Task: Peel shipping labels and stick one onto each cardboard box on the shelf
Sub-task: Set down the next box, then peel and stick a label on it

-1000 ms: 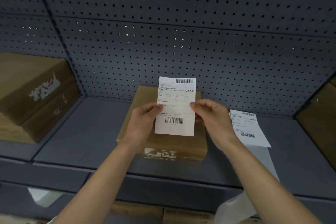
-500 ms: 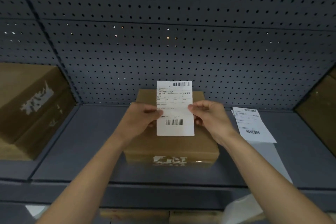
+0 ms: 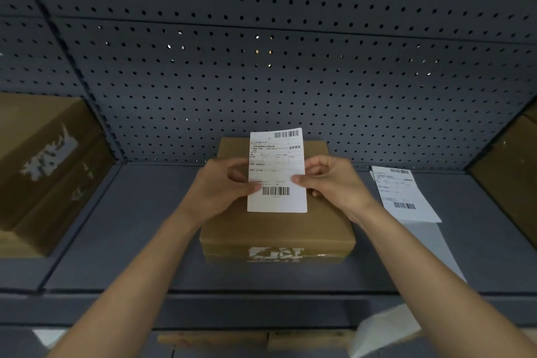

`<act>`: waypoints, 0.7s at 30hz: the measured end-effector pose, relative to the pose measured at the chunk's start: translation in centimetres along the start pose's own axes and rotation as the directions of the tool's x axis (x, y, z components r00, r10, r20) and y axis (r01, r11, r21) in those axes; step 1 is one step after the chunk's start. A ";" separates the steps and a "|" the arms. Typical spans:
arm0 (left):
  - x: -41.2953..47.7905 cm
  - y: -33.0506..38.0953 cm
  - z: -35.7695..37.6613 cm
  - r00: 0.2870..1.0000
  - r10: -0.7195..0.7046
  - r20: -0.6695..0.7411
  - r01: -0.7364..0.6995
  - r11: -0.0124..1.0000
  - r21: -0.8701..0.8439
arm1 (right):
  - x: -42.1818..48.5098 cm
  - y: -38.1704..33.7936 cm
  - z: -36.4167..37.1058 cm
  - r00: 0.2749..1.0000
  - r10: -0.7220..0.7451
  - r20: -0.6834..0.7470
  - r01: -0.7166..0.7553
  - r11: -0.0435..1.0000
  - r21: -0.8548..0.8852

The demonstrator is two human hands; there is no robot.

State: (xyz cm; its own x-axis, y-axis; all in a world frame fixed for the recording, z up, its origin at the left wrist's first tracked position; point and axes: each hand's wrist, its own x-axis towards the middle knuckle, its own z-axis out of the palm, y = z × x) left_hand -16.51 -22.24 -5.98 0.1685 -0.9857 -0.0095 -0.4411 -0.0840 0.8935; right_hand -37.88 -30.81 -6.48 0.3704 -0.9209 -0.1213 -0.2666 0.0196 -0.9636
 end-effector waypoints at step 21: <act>-0.1 -0.4 0.7 0.998 -0.003 0.055 -0.012 0.961 0.278 | -0.1 0.7 0.1 0.996 -0.091 0.016 0.092 0.987 -0.134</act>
State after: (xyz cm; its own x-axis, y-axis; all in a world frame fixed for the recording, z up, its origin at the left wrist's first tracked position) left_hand -16.93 -22.21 -6.67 0.1211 -0.9919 -0.0372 -0.6706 -0.1093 0.7337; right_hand -38.02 -30.61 -7.21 0.4074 -0.9125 -0.0371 -0.3478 -0.1175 -0.9302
